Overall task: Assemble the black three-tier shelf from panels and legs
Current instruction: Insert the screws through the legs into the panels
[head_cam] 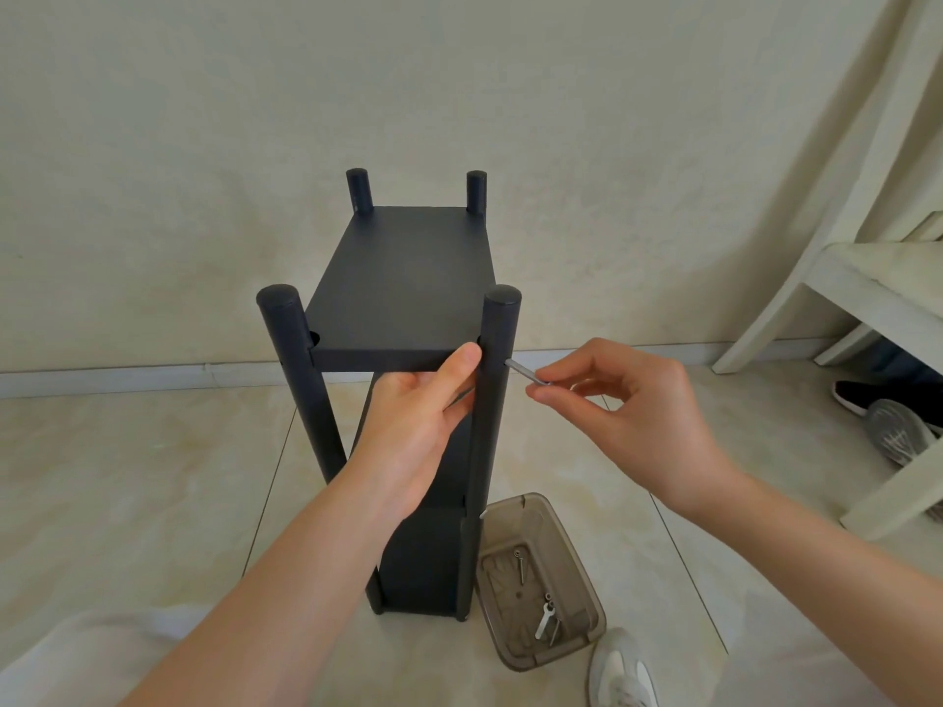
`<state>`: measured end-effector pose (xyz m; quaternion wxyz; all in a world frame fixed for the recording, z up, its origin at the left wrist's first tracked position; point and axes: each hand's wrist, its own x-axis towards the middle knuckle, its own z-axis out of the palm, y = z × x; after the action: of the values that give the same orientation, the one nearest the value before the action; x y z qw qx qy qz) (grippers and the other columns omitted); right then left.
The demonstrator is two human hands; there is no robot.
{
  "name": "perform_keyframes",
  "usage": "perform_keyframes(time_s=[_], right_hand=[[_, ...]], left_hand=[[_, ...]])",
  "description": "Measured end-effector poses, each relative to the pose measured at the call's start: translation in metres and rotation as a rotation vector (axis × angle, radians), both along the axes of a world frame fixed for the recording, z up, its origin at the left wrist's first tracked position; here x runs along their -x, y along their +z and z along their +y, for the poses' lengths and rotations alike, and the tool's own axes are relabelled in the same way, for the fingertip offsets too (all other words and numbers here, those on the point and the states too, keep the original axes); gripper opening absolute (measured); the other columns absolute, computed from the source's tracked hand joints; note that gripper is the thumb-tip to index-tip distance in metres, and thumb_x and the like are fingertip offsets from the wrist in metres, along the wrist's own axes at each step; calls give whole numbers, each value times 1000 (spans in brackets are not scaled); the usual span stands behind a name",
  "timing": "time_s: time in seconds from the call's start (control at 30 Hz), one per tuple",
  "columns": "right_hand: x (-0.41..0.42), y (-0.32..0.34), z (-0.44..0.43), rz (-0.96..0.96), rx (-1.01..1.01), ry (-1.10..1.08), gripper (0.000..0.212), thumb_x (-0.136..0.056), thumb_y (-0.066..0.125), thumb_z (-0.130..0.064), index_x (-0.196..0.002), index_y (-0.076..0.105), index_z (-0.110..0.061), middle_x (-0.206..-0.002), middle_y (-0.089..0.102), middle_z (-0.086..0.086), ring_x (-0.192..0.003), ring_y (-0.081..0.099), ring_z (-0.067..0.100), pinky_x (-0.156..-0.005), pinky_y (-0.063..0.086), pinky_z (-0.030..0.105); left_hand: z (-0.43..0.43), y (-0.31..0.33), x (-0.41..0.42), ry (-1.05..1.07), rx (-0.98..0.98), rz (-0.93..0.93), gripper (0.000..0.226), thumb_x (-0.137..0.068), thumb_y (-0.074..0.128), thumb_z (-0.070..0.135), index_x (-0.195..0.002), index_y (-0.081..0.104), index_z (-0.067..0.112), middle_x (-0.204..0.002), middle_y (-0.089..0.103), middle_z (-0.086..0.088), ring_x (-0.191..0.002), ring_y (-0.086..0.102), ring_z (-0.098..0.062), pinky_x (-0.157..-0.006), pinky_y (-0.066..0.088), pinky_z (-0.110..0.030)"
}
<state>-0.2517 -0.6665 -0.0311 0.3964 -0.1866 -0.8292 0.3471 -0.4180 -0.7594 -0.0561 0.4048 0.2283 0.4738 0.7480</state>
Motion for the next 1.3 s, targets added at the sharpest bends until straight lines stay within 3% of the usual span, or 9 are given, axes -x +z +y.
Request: perform_keyframes(time_s=[0.17, 0.33, 0.57, 0.73, 0.93, 1.1, 1.3], right_hand=[[5, 0, -3, -4, 51, -9, 20, -81, 80, -25, -81, 69, -42, -83, 72, -19, -82, 70, 9, -80, 55, 22], [9, 1, -5, -14, 96, -26, 14, -83, 79, -25, -82, 70, -36, -84, 73, -18, -83, 70, 9, -82, 57, 29], [18, 5, -7, -4, 130, -15, 20, -83, 78, -23, -81, 69, -40, -83, 73, -19, -82, 71, 6, -77, 55, 20], [22, 6, -7, -17, 166, -31, 16, -83, 78, -20, -81, 70, -34, -83, 73, -16, -82, 71, 8, -80, 58, 31], [23, 6, -12, -34, 50, -79, 17, -84, 78, -23, -82, 69, -37, -80, 72, -17, -80, 68, 5, -76, 55, 21], [25, 11, -7, -11, 252, -29, 15, -81, 80, -17, -79, 73, -30, -79, 74, -11, -76, 71, 9, -75, 58, 27], [27, 10, -10, -13, 281, -48, 9, -82, 80, -22, -80, 71, -22, -73, 74, -8, -68, 71, 7, -66, 53, 14]], left_hand=[[-2, 1, 1, -9, 5, 16, 42, -72, 76, 32, -107, 73, 10, -105, 77, -6, -103, 74, -20, -74, 58, -20], [-4, 0, 3, -28, 1, 64, 51, -72, 77, 25, -119, 69, 7, -110, 75, -8, -107, 72, -22, -87, 59, -29], [-4, -1, 3, -31, -23, 59, 40, -73, 75, 24, -110, 72, 10, -102, 78, -4, -101, 74, -19, -75, 58, -20], [-4, -1, 3, -39, -28, 56, 43, -73, 77, 25, -112, 72, 9, -106, 77, -7, -104, 73, -21, -79, 59, -23], [-5, -1, 2, -29, -8, 55, 19, -73, 77, 25, -92, 80, 23, -100, 78, -2, -99, 74, -16, -71, 57, -18], [-5, -1, 2, -48, -26, 49, 22, -73, 77, 26, -95, 79, 23, -104, 78, -4, -102, 74, -18, -75, 58, -20], [-4, -1, 3, -44, -3, 75, 42, -73, 75, 28, -111, 72, 11, -106, 77, -5, -105, 73, -20, -88, 59, -26]])
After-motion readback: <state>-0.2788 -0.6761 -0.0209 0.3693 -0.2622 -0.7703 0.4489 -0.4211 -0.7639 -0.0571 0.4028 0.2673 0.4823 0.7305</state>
